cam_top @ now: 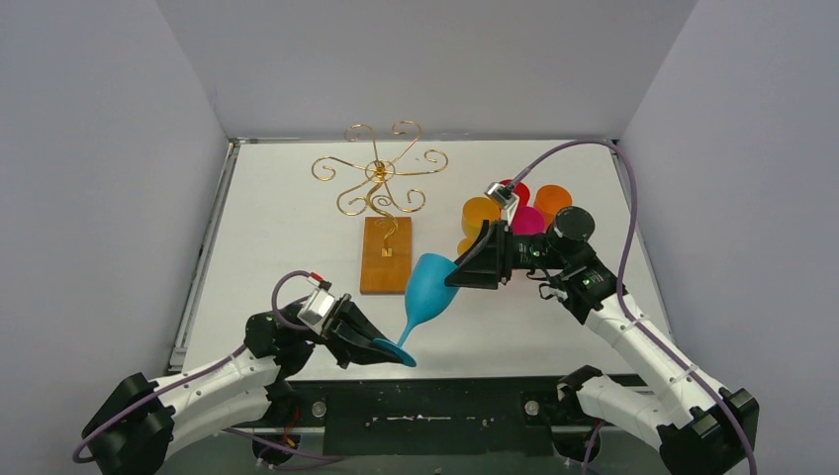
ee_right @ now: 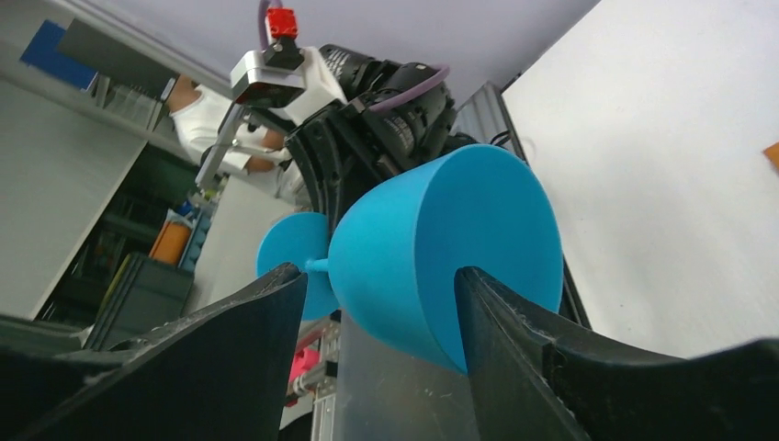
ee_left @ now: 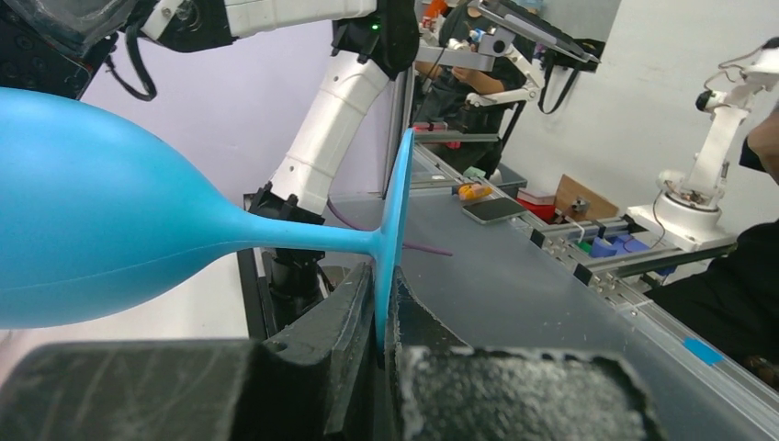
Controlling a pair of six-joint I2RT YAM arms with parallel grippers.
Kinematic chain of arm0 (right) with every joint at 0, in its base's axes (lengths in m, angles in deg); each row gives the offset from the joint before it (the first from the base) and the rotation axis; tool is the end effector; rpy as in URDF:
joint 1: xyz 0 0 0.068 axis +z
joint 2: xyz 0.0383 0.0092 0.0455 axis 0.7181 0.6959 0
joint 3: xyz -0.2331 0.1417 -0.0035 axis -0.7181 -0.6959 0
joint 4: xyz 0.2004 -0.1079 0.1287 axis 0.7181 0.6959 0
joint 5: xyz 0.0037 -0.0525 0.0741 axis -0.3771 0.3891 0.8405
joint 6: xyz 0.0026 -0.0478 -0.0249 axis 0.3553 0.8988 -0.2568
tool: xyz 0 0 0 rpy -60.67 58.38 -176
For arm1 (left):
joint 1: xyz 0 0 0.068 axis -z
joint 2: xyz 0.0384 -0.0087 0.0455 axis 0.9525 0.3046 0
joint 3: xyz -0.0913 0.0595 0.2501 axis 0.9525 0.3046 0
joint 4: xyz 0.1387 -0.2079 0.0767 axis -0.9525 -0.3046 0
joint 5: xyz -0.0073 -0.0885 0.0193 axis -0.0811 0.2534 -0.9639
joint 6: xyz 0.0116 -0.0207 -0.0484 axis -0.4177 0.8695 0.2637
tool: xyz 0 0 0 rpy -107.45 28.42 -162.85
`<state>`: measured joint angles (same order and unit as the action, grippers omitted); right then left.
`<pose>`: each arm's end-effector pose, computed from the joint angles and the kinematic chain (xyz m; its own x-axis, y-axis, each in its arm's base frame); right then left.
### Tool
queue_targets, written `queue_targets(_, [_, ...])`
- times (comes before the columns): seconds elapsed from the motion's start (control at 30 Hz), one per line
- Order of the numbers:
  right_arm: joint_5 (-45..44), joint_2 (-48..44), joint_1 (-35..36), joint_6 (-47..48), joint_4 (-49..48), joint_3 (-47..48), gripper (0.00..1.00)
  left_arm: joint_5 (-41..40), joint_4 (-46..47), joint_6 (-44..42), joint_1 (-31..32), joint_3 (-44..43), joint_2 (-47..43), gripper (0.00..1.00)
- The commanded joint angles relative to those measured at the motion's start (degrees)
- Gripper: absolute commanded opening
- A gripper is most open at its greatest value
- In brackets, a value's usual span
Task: Take the wine glass off the wine glass rack
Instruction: Place the wine glass at the center of the board.
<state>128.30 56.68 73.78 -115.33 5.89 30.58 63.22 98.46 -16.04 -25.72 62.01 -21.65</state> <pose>0.1718 0.1280 0.3535 -0.8342 -0.0619 -0.5480 -0.5460 -0.0475 0.8364 0.0826 -0.1300 0.2814 -0.2793 -0.3014 -0.9117 0.9078 -0.3923 -0.1484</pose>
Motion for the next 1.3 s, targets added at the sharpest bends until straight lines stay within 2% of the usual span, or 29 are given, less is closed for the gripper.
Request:
queue_targets(0.0, [7.06,-0.4,2.12,-2.03,-6.35,3.8,0.59,0.37,6.95,-0.09,0.52,0.18,1.12,0.0])
queue_targets(0.2, [8.74,0.47,2.36,-3.01,-6.47,5.23,0.52,1.02,7.04,-0.35,0.53,0.16,2.31,0.0])
queue_targets(0.37, [8.74,1.23,2.36,-4.79,-8.25,5.33,0.37,0.97,5.89,-0.59,0.48,0.82,1.58,0.0])
queue_targets(0.6, [8.47,1.82,6.0,-5.29,-9.95,5.2,0.24,0.86,-0.43,-3.37,0.6,0.58,-0.26,0.0])
queue_targets(0.67, [8.18,1.78,7.2,-4.84,-10.08,5.2,0.18,0.68,-1.67,-3.64,0.64,0.33,-0.23,0.0])
queue_targets(0.8, [7.43,1.1,7.59,-3.91,-10.1,5.03,0.0,0.72,-1.27,-4.08,0.61,0.5,0.14,0.0])
queue_targets(1.0, [6.25,-0.03,7.51,-3.08,-9.44,4.76,0.0,-1.65,-6.08,-6.97,0.61,1.06,-2.38,0.0])
queue_targets(1.03, [6.07,-0.17,7.54,-2.8,-9.12,4.76,0.0,-2.16,-7.71,-7.71,0.55,1.06,-2.96,0.03])
queue_targets(1.07, [5.9,-0.29,7.54,-2.64,-8.89,4.76,0.0,-2.86,-10.08,-8.4,0.58,1.06,-3.6,0.11])
queue_targets(1.13, [5.33,-0.52,7.55,-2.07,-8.37,4.7,0.0,-3.95,-12.54,-9.28,0.59,0.93,-4.7,0.22])
queue_targets(1.27, [4.34,-1.04,7.53,-0.78,-7.1,4.52,0.0,-5.38,-16.66,-9.33,0.5,0.03,-6.55,0.53])
